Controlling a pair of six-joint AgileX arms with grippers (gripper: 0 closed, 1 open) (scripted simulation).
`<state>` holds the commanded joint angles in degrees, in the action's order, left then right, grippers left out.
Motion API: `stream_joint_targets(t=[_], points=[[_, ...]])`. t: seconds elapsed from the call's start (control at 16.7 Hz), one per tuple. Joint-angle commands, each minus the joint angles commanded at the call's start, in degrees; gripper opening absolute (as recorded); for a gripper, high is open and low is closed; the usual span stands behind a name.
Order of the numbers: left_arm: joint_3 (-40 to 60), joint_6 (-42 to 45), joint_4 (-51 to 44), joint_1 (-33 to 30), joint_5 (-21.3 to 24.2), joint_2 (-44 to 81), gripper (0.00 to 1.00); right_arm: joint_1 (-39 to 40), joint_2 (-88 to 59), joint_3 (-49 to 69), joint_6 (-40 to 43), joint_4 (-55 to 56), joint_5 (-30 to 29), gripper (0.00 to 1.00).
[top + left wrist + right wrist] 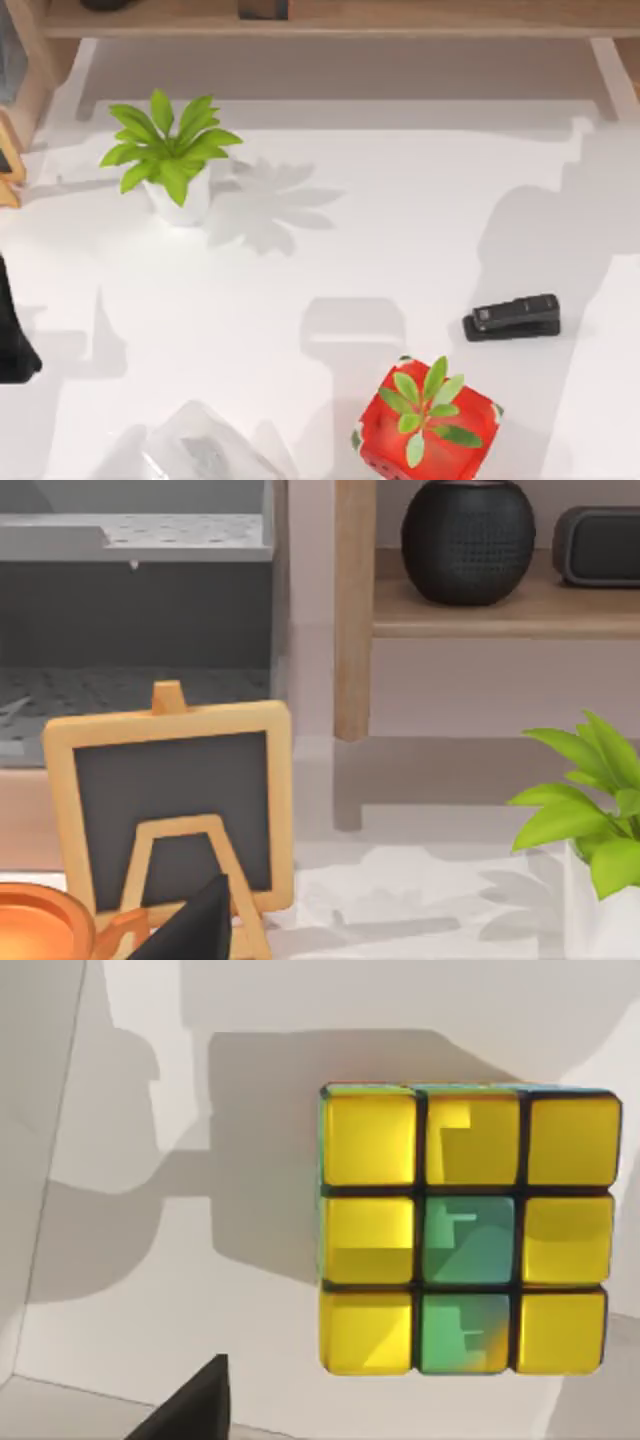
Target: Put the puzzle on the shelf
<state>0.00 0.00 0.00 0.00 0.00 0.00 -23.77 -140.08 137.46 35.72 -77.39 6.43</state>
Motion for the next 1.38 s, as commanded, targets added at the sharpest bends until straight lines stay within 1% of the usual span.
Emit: stream_joint_targets(t=[0.84,1.02,1.38], points=[[0.0,0.0,0.0,0.0,0.0,0.0,1.00,-1.1,0.3,1.4,1.2,-2.3,0.4,1.00],[0.0,0.0,0.0,0.0,0.0,0.0,1.00,-0.1,-0.6,-0.4,0.5,0.3,0.3,1.00],[0.0,0.0,0.0,0.0,0.0,0.0,1.00,1.4,-4.1,-5.4,-1.5,9.1,-0.3,1.00]])
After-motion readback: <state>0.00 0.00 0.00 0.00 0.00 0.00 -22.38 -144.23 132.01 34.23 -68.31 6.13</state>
